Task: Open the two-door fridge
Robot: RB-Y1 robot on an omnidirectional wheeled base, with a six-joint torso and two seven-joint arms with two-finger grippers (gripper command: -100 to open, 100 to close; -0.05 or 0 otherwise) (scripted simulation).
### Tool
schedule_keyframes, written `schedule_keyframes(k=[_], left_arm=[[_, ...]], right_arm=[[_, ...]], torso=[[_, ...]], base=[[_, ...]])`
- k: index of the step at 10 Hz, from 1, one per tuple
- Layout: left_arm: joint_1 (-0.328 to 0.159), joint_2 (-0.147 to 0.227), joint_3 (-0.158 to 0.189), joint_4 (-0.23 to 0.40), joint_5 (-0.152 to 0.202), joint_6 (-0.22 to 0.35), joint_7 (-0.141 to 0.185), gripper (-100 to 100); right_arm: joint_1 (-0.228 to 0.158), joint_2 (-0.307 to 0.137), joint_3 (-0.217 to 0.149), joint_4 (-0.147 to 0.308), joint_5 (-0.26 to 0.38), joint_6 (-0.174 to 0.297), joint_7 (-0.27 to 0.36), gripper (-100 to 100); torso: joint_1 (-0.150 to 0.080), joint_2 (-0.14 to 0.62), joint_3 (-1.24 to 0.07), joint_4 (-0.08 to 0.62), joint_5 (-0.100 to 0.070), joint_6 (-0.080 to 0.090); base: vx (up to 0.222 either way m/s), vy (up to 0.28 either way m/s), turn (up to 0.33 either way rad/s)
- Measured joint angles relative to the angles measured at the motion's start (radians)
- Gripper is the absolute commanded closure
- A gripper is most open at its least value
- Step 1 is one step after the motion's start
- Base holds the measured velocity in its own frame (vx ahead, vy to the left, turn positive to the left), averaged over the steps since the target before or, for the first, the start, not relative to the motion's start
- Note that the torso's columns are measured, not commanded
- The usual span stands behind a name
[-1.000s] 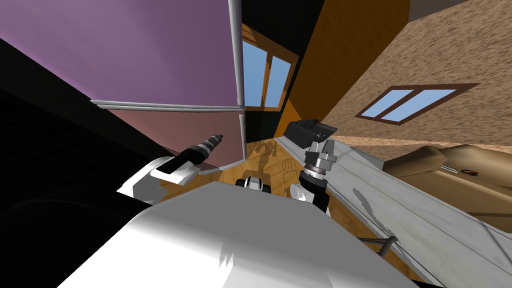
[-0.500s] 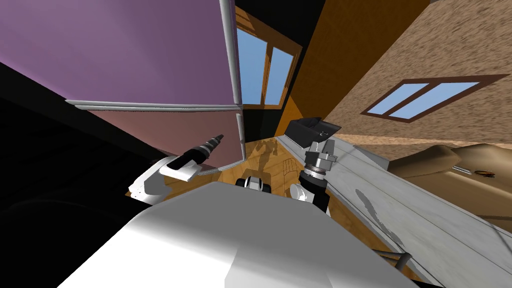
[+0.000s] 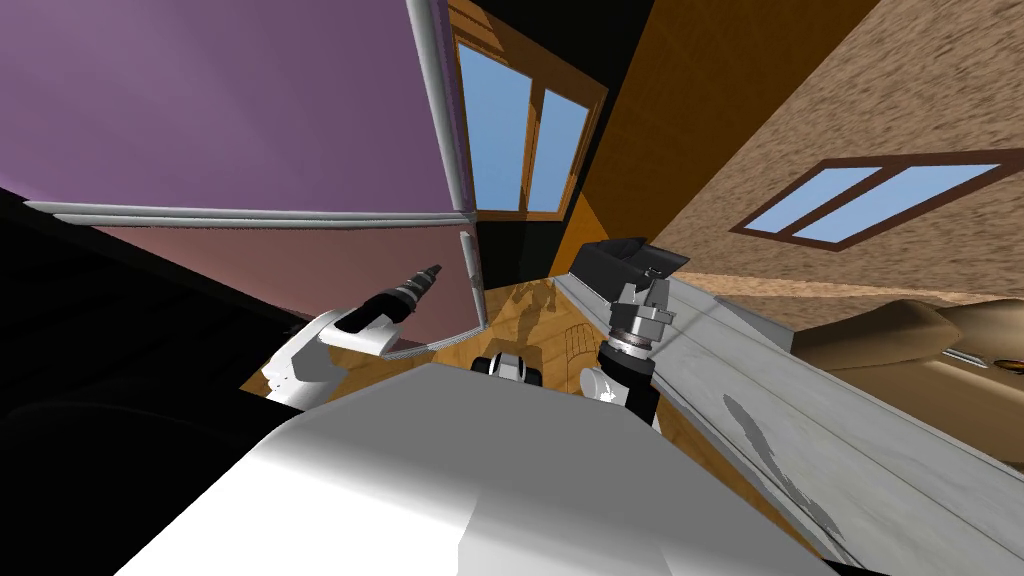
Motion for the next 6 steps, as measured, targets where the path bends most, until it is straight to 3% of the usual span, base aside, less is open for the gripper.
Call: schedule_keyframes(k=[4,6], left_arm=[[-0.030,-0.002,0.048,-0.002,-0.003,0.043,0.009,-100],[-0.028,0.005,0.080,0.007,-0.001,0.067,0.012,-100]], right_arm=[[0.000,0.000,0.000,0.000,0.000,0.000,0.000,0],[0.000,0.000,0.000,0.000,0.000,0.000,0.000,0]], torso=[[-0.002,0.004,0.003,0.001,0.000,0.000],[-0.002,-0.001,0.000,0.000,0.000,0.000]], base=[[0.227,-0.074,0.032],[0.293,-0.127,0.034]])
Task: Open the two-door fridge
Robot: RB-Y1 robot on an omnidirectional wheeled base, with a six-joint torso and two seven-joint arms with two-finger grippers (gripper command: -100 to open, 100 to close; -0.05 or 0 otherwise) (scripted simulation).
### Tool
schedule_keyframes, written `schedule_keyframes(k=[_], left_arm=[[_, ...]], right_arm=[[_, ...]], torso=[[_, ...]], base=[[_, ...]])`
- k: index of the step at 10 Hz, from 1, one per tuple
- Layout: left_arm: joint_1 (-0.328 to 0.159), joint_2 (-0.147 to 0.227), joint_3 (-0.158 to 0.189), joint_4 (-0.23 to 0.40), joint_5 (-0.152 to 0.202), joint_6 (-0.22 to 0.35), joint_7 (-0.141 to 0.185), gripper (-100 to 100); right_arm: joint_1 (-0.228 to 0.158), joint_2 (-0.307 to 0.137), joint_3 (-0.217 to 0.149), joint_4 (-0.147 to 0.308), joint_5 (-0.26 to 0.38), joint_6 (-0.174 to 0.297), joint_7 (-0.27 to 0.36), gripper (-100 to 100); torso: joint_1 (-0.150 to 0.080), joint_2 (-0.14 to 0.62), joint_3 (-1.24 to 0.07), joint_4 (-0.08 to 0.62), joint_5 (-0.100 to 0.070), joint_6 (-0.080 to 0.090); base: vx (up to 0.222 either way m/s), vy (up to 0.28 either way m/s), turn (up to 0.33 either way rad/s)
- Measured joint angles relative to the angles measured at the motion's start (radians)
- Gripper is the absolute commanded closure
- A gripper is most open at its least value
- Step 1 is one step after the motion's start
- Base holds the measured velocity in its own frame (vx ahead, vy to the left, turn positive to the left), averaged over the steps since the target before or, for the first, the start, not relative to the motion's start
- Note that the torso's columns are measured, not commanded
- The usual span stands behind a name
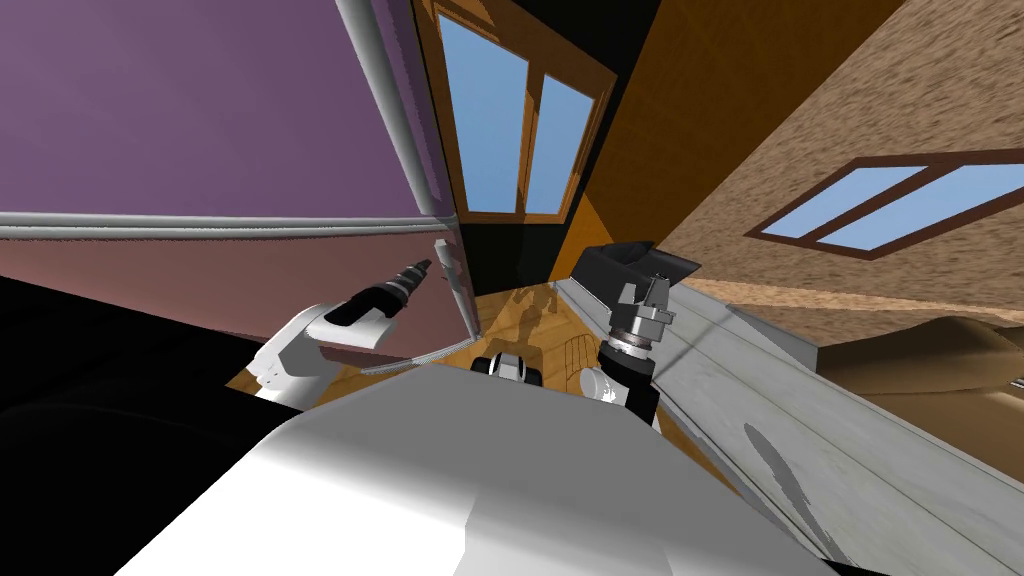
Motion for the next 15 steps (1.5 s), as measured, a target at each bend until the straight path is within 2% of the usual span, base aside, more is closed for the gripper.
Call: schedule_keyframes(k=[1,2,4,6,7,9,11,12,13,15], left_arm=[[-0.005,0.005,0.015,-0.001,0.001,0.015,0.001,-100],[0.005,0.008,0.028,-0.015,0.005,0.031,0.002,-100],[-0.001,0.004,0.034,-0.056,-0.006,0.077,0.000,-100],[0.016,0.014,0.058,-0.095,0.007,0.075,0.003,-100],[0.031,0.014,0.071,-0.135,0.013,0.083,0.005,-100],[0.011,0.014,0.064,-0.135,0.005,0.089,0.004,-100],[0.017,0.008,0.066,-0.112,0.007,0.091,0.007,-100],[0.023,0.006,0.065,-0.106,0.007,0.095,0.007,100],[0.023,0.006,0.065,-0.106,0.007,0.095,0.007,100],[0.023,0.018,0.044,-0.117,0.021,0.083,0.002,100]], right_arm=[[0.000,0.000,0.000,0.000,0.000,0.000,0.000,0],[0.000,0.000,0.000,0.000,0.000,0.000,0.000,0],[-0.001,0.000,0.000,0.000,0.000,0.000,0.000,0],[-0.001,0.000,0.000,0.000,0.000,0.000,0.000,0],[0.000,0.000,0.000,0.000,0.000,0.000,0.000,0],[-0.001,0.000,0.000,0.000,0.000,0.000,0.000,0],[-0.001,0.000,0.000,0.000,0.000,0.000,0.000,0],[-0.001,0.000,0.000,0.000,0.000,0.000,0.000,0],[-0.001,0.000,0.000,0.000,0.000,0.000,0.000,0],[-0.001,0.000,0.000,0.000,0.000,0.000,0.000,0]], torso=[[0.000,-0.002,-0.001,-0.001,0.000,0.000],[0.004,-0.005,-0.005,0.001,-0.002,0.007],[0.000,-0.016,-0.014,0.001,-0.006,0.014],[-0.005,-0.017,-0.014,0.000,-0.008,0.014],[-0.008,-0.013,-0.012,0.001,-0.009,0.013],[-0.009,-0.014,-0.012,0.000,-0.008,0.015],[-0.005,-0.013,-0.010,-0.001,-0.006,0.012],[-0.006,-0.012,-0.010,-0.001,-0.006,0.011],[-0.005,-0.006,-0.005,-0.001,-0.003,0.005],[0.006,0.016,0.010,0.005,0.002,0.000]], base=[[0.236,-0.102,0.126],[0.152,-0.061,0.075],[0.082,-0.036,0.001],[0.034,-0.005,-0.005],[0.014,0.002,0.015],[-0.013,0.003,0.023],[0.004,0.048,0.071],[-0.019,0.012,0.009],[-0.135,0.045,-0.053],[-0.329,0.121,-0.099]])
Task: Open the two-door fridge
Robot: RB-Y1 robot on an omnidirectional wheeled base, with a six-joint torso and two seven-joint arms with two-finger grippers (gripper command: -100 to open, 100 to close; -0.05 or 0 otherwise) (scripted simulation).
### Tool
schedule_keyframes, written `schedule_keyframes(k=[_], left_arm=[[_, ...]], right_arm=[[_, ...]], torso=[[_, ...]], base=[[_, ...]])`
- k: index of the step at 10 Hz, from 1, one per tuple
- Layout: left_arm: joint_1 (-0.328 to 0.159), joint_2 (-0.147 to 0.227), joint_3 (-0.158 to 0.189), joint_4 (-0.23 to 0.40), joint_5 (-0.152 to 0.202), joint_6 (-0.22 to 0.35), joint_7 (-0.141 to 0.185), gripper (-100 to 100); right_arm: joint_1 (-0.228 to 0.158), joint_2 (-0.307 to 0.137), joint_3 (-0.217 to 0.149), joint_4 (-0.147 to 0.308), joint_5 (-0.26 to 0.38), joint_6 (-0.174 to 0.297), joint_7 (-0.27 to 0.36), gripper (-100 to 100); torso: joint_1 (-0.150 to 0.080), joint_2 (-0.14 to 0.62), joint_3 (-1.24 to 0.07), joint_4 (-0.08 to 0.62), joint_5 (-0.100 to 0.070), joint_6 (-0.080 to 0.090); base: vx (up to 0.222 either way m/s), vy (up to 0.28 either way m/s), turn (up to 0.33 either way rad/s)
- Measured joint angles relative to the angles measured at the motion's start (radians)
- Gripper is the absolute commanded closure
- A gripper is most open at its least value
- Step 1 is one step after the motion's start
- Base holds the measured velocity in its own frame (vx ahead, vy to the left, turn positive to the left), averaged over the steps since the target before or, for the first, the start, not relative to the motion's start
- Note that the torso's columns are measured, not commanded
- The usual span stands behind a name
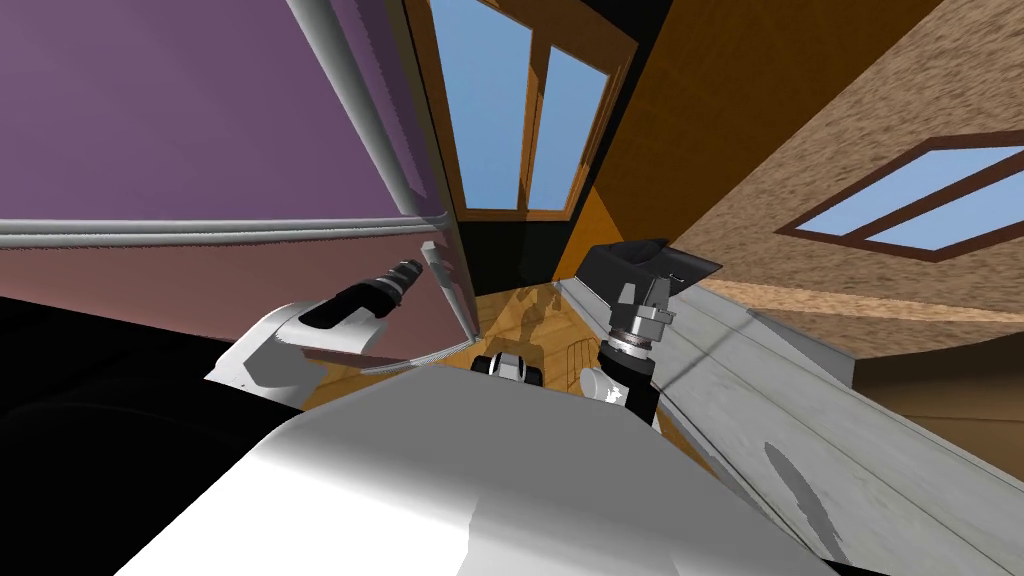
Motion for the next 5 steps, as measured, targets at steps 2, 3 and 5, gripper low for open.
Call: schedule_keyframes(k=[2,3,5], left_arm=[[-0.007,0.014,-0.036,-0.020,0.012,-0.010,-0.009,100],[-0.003,0.020,-0.039,-0.022,0.021,-0.017,-0.010,100],[0.009,0.028,-0.064,-0.032,0.034,-0.045,-0.018,100]], right_arm=[[0.000,0.000,0.000,0.000,0.000,0.000,0.000,0],[0.000,0.000,0.000,0.000,0.000,0.000,0.000,0],[0.000,0.000,0.000,0.000,0.000,0.000,0.000,0]], torso=[[0.000,-0.007,-0.004,-0.002,0.000,0.000],[-0.007,-0.016,-0.009,-0.004,-0.002,0.000],[-0.006,-0.016,-0.010,-0.005,-0.002,0.000]], base=[[-0.328,0.104,-0.051],[-0.274,0.011,-0.051],[-0.355,0.083,-0.087]])
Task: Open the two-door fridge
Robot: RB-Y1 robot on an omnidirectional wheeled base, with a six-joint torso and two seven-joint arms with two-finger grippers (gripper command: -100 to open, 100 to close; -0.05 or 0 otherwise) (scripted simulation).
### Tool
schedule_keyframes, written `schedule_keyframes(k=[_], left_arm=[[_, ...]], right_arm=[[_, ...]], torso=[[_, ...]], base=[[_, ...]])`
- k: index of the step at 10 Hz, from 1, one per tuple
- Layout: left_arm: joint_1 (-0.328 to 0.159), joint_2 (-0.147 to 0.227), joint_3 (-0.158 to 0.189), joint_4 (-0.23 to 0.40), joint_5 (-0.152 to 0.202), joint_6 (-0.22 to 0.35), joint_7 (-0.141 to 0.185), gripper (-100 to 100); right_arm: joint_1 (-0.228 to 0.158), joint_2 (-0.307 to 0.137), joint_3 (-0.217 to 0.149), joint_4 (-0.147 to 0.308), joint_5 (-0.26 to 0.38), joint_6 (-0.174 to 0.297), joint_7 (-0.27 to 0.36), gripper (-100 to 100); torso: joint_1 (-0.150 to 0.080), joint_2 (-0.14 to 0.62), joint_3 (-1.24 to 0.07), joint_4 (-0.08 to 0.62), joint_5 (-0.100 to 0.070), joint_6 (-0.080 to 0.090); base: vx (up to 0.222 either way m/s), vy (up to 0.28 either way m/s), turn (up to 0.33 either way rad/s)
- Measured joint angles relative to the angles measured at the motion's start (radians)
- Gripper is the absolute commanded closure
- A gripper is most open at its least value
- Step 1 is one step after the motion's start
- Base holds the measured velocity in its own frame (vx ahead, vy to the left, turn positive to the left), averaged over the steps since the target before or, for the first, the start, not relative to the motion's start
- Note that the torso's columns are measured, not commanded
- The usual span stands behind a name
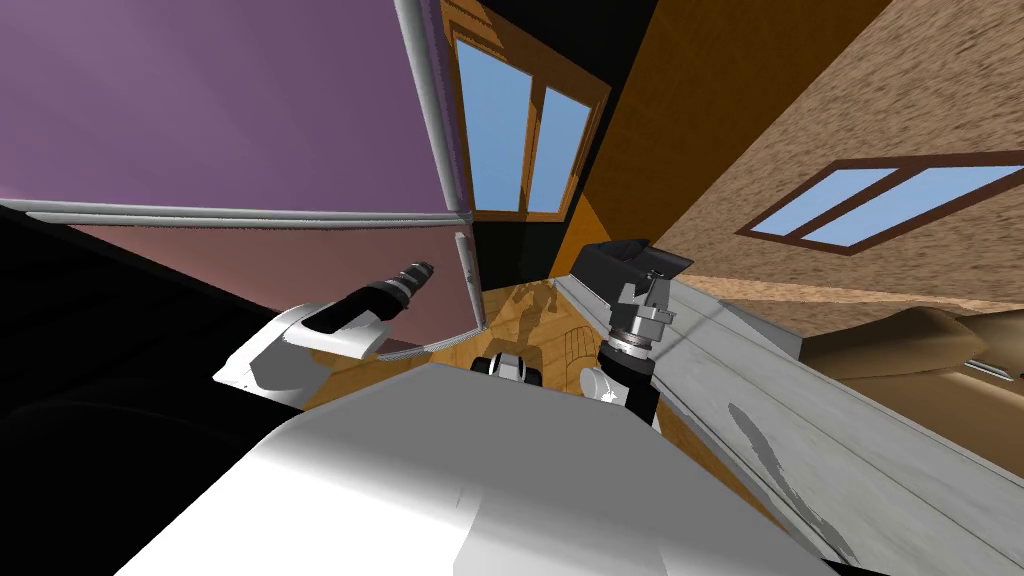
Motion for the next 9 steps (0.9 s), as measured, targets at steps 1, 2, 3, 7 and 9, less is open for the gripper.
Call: schedule_keyframes(k=[1,2,3,7,9], left_arm=[[0.003,0.010,-0.012,-0.004,0.013,-0.017,-0.004,100],[-0.001,0.028,-0.020,-0.004,0.031,-0.028,-0.006,100],[-0.005,0.038,-0.034,-0.018,0.042,-0.029,-0.008,100],[-0.011,0.052,-0.044,0.021,0.057,-0.043,-0.011,-100],[-0.015,0.043,-0.043,0.070,0.048,-0.045,-0.011,-100]], right_arm=[[0.000,0.000,0.000,0.000,0.000,0.000,0.000,0],[0.000,0.000,0.000,0.000,0.000,0.000,0.000,0],[0.000,0.000,0.000,0.000,0.000,0.000,0.000,0],[0.001,0.000,0.000,0.000,0.000,0.000,0.000,0],[0.001,0.000,0.000,0.000,0.000,0.000,0.000,0]], torso=[[0.006,0.003,0.003,0.001,0.002,0.000],[0.007,0.005,0.003,0.002,0.003,0.000],[0.002,0.003,0.003,0.001,0.001,0.000],[-0.001,-0.011,-0.007,-0.003,0.000,0.000],[0.000,-0.001,0.000,0.000,0.000,0.000]], base=[[-0.384,0.148,-0.076],[-0.380,0.101,-0.105],[-0.384,0.103,-0.081],[-0.030,0.005,-0.004],[0.129,-0.065,0.008]])
